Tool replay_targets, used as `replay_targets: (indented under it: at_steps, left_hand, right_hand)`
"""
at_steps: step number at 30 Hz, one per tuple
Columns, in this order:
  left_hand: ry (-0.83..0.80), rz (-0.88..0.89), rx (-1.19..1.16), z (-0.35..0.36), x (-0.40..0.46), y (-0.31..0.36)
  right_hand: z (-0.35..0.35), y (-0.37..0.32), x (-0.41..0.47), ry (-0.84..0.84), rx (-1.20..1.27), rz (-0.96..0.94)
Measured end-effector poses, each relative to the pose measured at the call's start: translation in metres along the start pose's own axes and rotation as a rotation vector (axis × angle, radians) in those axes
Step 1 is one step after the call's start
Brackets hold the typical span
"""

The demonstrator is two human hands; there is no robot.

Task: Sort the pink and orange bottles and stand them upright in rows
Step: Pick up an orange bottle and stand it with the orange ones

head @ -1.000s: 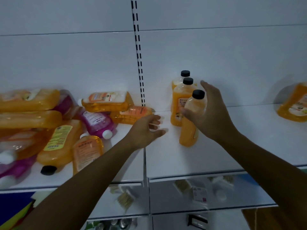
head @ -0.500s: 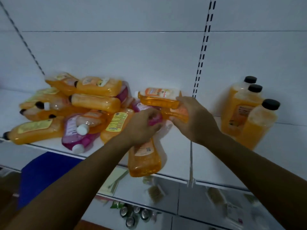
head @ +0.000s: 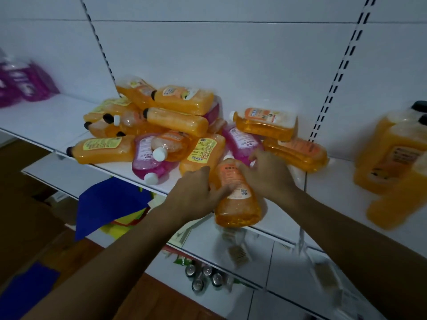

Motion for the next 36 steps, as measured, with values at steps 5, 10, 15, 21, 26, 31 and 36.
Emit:
replay_targets:
  at_steps: [5,10,15,21,26,31,36]
  left_hand:
    - [-0.075,0.044,-0.173,0.015,-0.007,0.016]
    - [-0.07,-0.084,-0.401,0.021,-0.009,0.006]
    - [-0.05,-0.027,-0.49,0.018,-0.005,0.022]
    - [-0.044,0.15,-0.47,0.031,0.011,0.073]
    - [-0.123,0.307,-0.449,0.062,0.01,0.128]
    - [-0.214,0.416,-0.452,0.08,-0.008,0.174]
    - [-0.218,0.458,-0.446,0.102,-0.056,0.203]
  right_hand:
    - [0.008,-0.006,-0.01,-0.136,0.116,0.04]
    - [0.008,-0.002,-0.017,-0.217,0.309,0.099]
    - [-0.02,0.001,-0.019,-0.112,0.45,0.07]
    - [-0.087,0.02,-0.037,0.104,0.403,0.03]
    - [-0.137,0.059,-0.075,0.266,0.281,0.138]
    - [-0.17,0.089,-0.125,0.369,0.265,0.256]
    - [-0.193,0.102,-0.186,0.42,0.255,0.269]
Point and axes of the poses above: each hand's wrist, its own x-axis towards the middle knuckle, its own z-axis out of the palm, y = z × x, the point moved 8 cm from there along x, towards the middle knuckle, and after that the axes turned 1 degree about -x, right-handed, at the moved point
